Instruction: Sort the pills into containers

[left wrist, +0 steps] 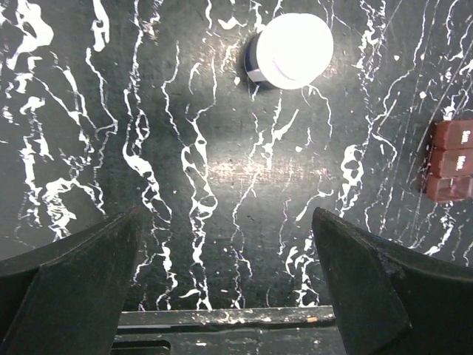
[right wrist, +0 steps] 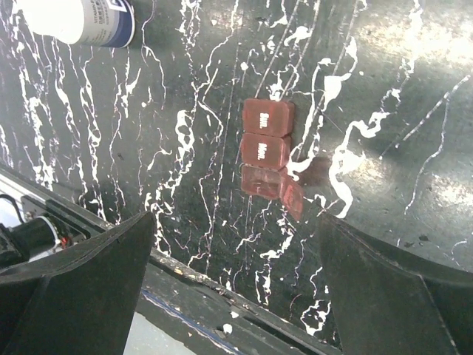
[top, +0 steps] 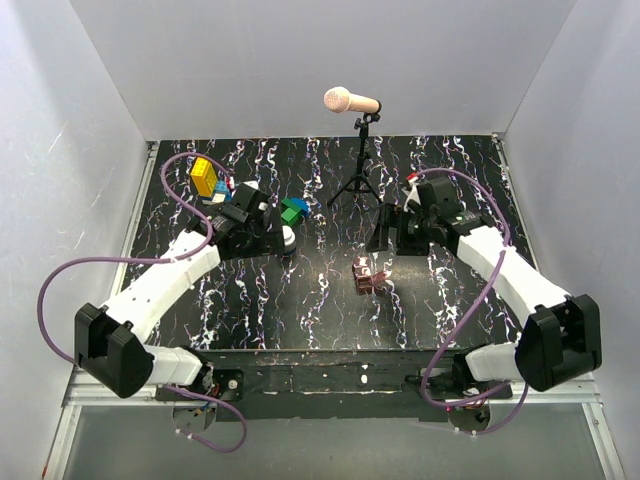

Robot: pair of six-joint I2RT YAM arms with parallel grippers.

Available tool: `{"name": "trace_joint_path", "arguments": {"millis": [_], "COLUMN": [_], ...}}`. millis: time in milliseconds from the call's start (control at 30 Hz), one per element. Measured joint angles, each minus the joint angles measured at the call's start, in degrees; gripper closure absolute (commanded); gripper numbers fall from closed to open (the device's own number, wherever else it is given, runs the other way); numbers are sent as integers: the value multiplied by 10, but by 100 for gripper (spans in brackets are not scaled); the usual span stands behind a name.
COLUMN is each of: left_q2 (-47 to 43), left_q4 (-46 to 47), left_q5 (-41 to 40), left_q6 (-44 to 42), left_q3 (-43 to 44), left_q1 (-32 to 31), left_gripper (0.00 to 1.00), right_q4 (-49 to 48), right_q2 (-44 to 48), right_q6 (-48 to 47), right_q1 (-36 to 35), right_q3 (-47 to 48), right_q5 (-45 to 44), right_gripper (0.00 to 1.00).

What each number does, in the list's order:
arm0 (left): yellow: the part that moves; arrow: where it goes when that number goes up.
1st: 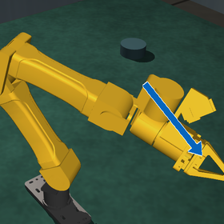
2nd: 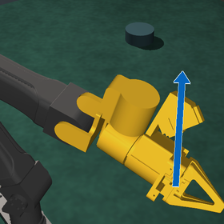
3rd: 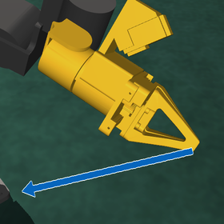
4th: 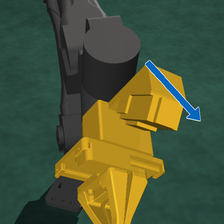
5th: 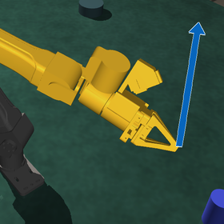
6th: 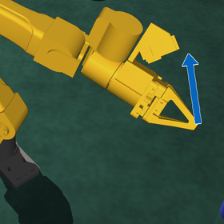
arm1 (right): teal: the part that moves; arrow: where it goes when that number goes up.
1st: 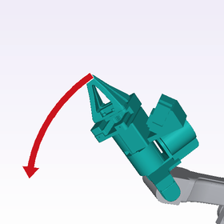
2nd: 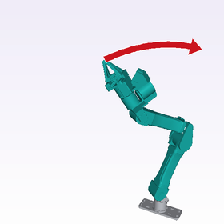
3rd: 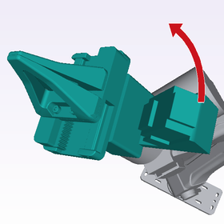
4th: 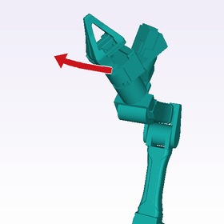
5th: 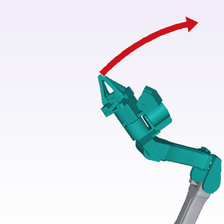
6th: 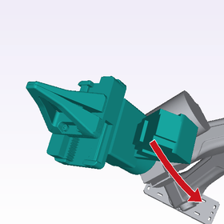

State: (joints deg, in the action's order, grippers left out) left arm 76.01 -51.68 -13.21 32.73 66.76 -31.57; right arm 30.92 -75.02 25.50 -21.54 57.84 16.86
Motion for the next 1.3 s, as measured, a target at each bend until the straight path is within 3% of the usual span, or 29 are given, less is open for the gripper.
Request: {"name": "trace_joint_path", "arguments": {"millis": [600,833,1067,1300], "left_q2": [-67,-149,-217,-223], "left_q4": [41,24,13,-11], "left_q5": [-45,-52,-52,-52], "left_q6": [-36,-36,-31,-31], "left_q3": [-15,-7,20,21], "left_q1": [0,0,0,0], "left_gripper": [2,2,2,2], "right_q4": [62,82,117,167], "right_q2": [-215,-323,-423,-519], "right_q6": [-24,-32,-36,-47], "right_q1": [-148,-207,-251,-278], "right_q3": [249,353,496,670], "right_q5": [-94,-121,-133,-155], "right_gripper": [10,11,2,3]}}
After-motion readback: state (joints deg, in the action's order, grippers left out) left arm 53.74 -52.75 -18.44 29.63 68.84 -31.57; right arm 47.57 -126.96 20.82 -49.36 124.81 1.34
